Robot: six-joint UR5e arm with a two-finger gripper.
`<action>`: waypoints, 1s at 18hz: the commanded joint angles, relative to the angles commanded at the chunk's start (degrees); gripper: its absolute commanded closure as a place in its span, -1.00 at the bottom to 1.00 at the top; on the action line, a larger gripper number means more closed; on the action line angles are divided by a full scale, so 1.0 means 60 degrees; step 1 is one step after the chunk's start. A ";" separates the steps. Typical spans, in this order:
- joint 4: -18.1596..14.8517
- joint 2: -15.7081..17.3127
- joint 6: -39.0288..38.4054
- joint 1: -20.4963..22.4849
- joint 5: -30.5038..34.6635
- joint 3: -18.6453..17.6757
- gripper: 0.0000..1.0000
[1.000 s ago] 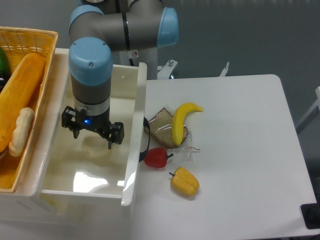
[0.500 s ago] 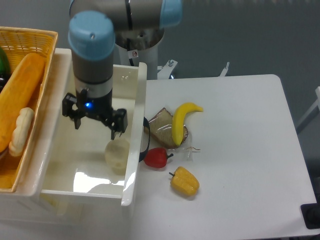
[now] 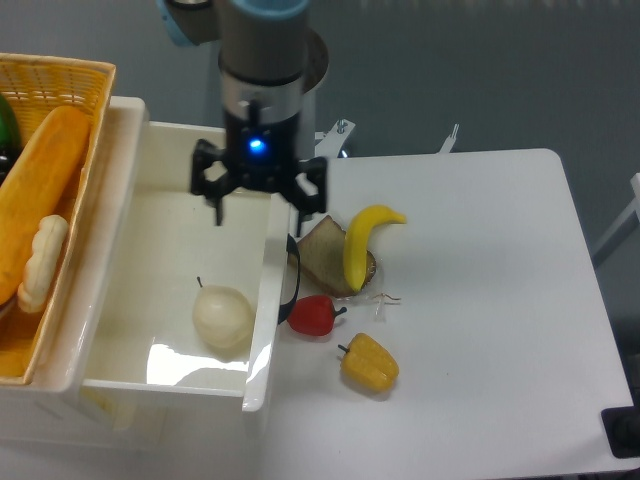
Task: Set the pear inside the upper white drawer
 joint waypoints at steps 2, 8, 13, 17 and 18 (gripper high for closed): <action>0.0000 -0.0015 0.0862 0.0674 0.0000 -0.0439 -1.00; 0.0102 -0.0628 0.3559 0.1730 0.1141 -0.0998 -1.00; 0.0292 -0.2018 0.5490 0.2521 0.1230 -0.0311 -1.00; 0.1022 -0.3162 0.7236 0.2756 0.1231 0.0072 -1.00; 0.1272 -0.3338 0.7297 0.2757 0.1231 0.0072 -1.00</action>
